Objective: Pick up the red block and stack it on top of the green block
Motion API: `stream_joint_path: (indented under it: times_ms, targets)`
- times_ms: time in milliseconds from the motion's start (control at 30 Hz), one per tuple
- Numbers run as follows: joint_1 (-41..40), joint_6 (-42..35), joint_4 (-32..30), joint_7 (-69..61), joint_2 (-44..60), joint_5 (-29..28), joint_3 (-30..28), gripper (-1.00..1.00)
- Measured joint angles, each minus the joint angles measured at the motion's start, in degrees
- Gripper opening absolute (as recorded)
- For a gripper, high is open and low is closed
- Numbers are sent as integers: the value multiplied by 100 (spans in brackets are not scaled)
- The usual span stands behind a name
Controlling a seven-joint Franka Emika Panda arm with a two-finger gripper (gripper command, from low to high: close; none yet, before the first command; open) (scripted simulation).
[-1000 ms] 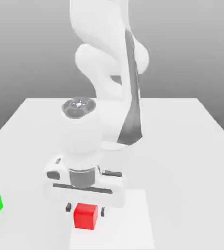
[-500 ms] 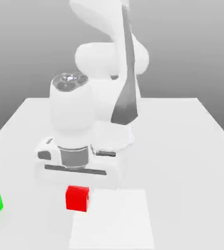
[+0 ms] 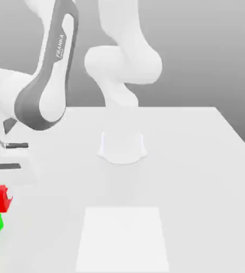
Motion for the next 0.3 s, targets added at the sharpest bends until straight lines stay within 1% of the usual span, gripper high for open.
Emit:
stream_joint_path:
  times_ms: [67, 133, 167, 300]
  targets:
    - [-151, 162, 81, -321, 254, 129, 11, -100]
    - [-259, 491, 120, -508, 632, 309, 111, -100]
    - [-315, 673, 135, -583, 831, 400, 178, 100]
    - [-315, 672, 135, -583, 831, 400, 178, 100]
